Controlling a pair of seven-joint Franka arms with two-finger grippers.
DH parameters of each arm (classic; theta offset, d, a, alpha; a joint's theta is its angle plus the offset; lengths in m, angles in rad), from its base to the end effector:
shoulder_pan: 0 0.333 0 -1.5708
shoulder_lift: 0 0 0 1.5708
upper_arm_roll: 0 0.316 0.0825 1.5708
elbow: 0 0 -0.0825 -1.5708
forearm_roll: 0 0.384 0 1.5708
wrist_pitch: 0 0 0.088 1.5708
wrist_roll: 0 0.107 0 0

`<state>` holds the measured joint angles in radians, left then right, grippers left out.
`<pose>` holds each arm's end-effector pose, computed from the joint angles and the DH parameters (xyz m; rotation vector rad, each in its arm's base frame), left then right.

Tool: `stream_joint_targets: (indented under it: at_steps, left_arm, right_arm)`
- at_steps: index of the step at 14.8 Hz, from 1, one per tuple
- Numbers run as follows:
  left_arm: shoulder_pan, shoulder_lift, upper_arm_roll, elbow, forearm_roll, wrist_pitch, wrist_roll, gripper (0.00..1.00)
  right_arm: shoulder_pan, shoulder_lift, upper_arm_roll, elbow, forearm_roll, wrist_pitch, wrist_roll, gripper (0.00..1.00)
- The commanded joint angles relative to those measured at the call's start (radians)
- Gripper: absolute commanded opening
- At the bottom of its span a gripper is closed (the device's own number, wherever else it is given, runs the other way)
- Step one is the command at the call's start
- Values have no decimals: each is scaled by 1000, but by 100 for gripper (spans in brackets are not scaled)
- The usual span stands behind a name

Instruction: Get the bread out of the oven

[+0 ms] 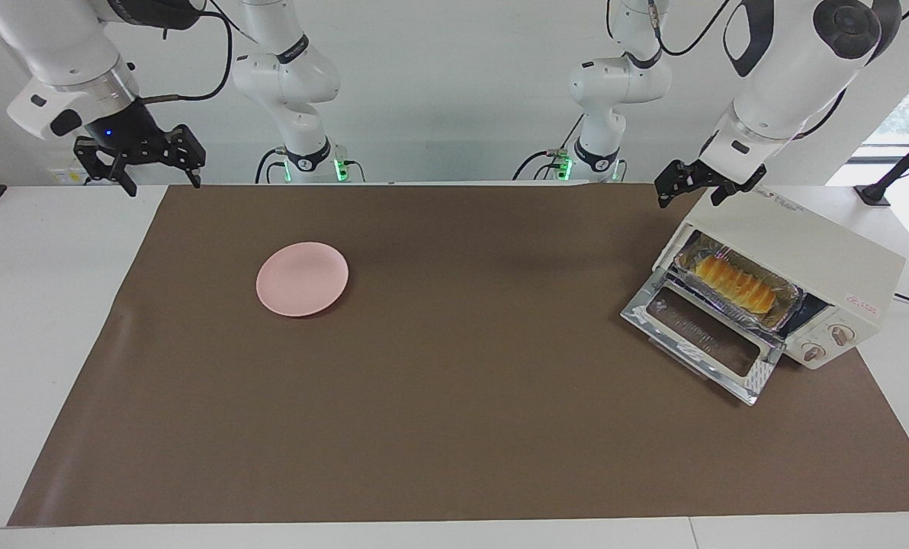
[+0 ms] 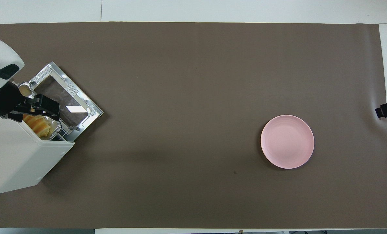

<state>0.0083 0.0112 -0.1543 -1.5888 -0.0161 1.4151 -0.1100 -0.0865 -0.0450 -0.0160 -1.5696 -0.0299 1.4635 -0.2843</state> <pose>0.5331 -0.0799 0.5980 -3.1217 0.0580 0.2905 0.5261 -0.0578 0.6404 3.1105 0.2800 -0.1024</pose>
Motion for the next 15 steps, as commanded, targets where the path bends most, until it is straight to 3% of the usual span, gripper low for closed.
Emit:
stream_joint_targets:
  at_steps: [1,9,11,13,15]
  left_arm:
    - [4,-5,-2,-2,2,19,3,100]
    - [13,-31,1,-4,7,25,0,100]
    - [31,-25,4,-4,45,83,-37,100]
    - [33,5,4,13,99,97,-59,100]
    - [35,76,6,32,107,139,-199,100]
  right_arm:
    - [-9,-26,7,-27,-5,-2,-19,100]
    - [-9,-26,7,-27,-5,-2,-19,100]
    - [-9,-26,7,-27,-5,-2,-19,100]
    - [-9,-26,7,-27,-5,-2,-18,100]
    - [-9,-26,7,-27,-5,-2,-18,100]
